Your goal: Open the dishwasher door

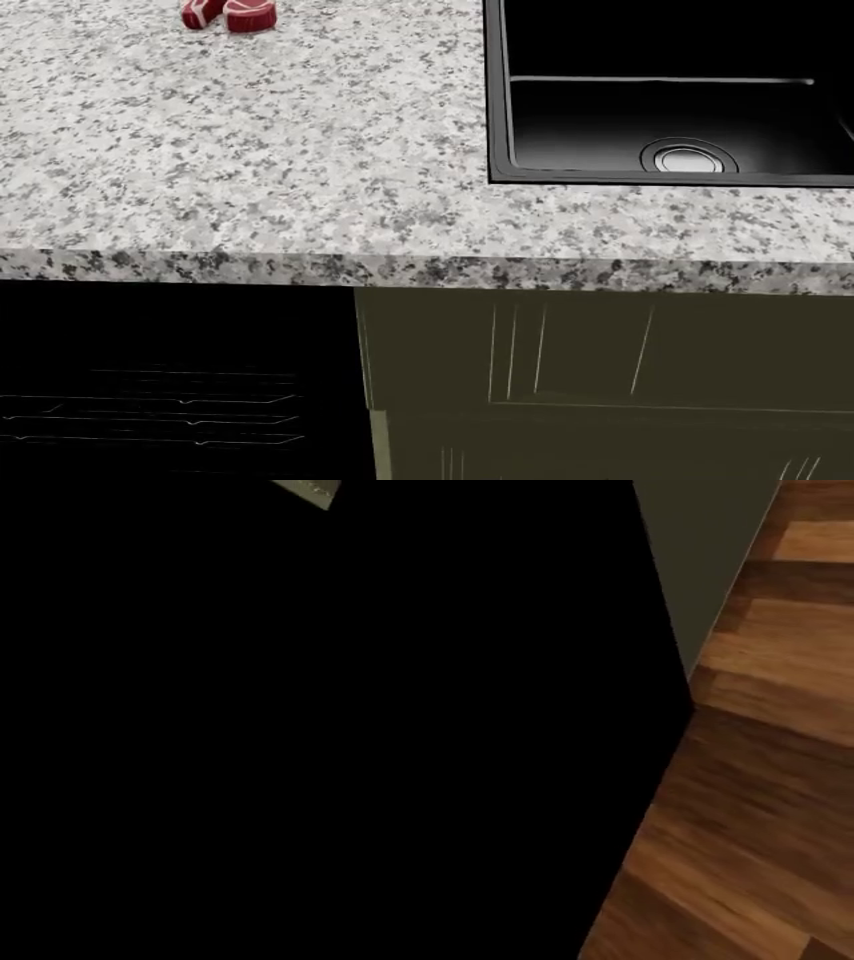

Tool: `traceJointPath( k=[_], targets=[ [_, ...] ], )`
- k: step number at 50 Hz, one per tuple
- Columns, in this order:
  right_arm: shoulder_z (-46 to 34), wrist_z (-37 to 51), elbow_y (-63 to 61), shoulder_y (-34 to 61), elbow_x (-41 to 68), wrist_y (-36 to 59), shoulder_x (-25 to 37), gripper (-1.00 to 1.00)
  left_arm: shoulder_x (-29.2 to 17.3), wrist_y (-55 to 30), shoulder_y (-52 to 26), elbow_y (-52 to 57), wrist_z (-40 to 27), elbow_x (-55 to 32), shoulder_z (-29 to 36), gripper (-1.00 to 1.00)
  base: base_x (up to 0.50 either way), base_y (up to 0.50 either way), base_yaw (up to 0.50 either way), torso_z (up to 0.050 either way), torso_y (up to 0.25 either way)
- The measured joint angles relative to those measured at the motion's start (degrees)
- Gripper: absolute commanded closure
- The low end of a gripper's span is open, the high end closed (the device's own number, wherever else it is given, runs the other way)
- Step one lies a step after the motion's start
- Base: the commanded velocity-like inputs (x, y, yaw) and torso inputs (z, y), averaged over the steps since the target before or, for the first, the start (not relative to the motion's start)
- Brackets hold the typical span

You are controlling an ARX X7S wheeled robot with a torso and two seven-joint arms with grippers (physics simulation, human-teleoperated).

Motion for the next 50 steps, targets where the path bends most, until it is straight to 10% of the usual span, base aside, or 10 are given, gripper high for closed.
traceJointPath(
  k=[50],
  targets=[
    [-0.9,-0.2,1.5,0.9,0.5,-0.6,-0.2,-1.0,3.0,0.4,9.5,-1.2,-2.7,8.2,0.2,1.0,0.0,0.01,0.0,0.0,0.0]
  ],
)
